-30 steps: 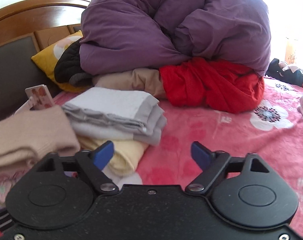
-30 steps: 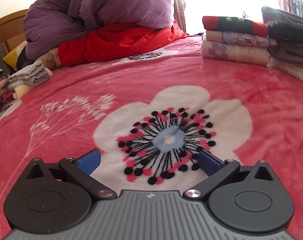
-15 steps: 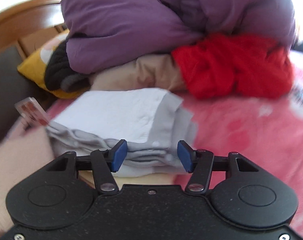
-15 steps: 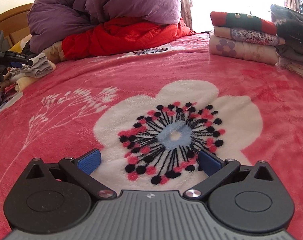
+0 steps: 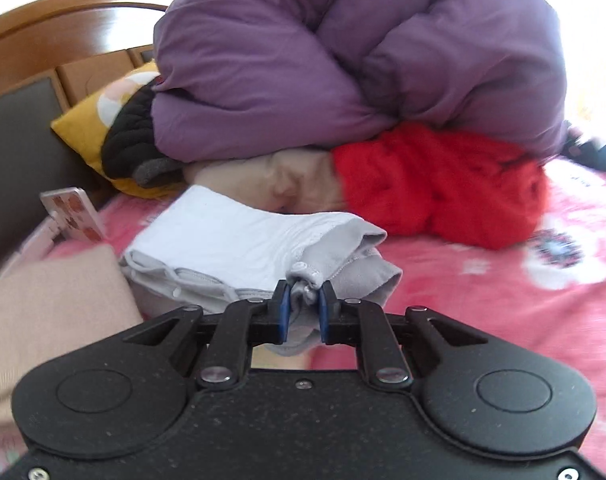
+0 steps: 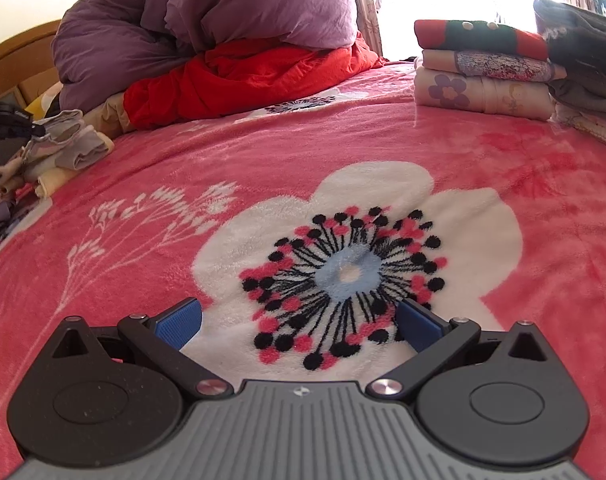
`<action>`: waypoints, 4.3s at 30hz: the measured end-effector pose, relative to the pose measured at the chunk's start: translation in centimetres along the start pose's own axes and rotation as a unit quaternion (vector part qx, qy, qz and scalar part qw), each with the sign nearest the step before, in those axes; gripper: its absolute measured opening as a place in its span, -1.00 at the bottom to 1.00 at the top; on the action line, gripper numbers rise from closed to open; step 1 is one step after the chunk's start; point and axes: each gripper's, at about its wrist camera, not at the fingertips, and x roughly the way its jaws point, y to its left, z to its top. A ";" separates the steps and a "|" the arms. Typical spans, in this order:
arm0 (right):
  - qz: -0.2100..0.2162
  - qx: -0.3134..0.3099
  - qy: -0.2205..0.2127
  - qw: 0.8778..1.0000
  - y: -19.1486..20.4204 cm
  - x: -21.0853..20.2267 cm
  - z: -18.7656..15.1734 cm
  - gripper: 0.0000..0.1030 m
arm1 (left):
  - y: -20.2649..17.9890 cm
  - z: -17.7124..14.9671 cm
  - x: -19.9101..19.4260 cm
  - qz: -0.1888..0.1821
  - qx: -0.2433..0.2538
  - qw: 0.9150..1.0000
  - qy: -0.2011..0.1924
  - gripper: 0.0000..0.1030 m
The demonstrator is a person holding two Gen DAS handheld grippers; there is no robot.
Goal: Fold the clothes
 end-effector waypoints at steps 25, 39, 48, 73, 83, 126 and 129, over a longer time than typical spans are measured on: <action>0.065 0.200 -0.064 0.975 -9.4 -11.1 1.0 0.99 | -24.2 -15.3 -21.6 -0.324 0.008 0.944 0.064 -0.88; -0.002 0.310 -0.063 0.949 -17.4 -14.8 -3.3 0.99 | -32.0 -21.2 -22.6 -0.411 0.043 0.902 0.121 -0.88; 0.045 0.315 -0.017 0.948 -17.3 -14.3 -4.8 0.99 | -30.3 -22.4 -21.2 -0.424 0.042 0.895 0.133 0.10; 0.080 0.212 0.006 0.974 -11.3 -8.3 -2.2 0.90 | -9.5 -14.5 -3.4 -0.171 -0.290 0.936 0.105 0.21; 0.101 0.234 -0.004 0.967 -12.5 -7.3 -1.4 0.90 | -17.6 -10.5 -8.4 -0.273 -0.070 0.959 0.005 -0.73; 0.127 0.211 0.003 0.969 -14.9 -3.6 1.2 0.51 | -6.6 -18.9 -8.2 -0.251 -0.362 0.886 0.146 0.16; 0.139 0.221 0.002 0.965 -15.5 -2.9 1.4 0.51 | -6.0 -19.3 -7.4 -0.241 -0.374 0.882 0.156 0.17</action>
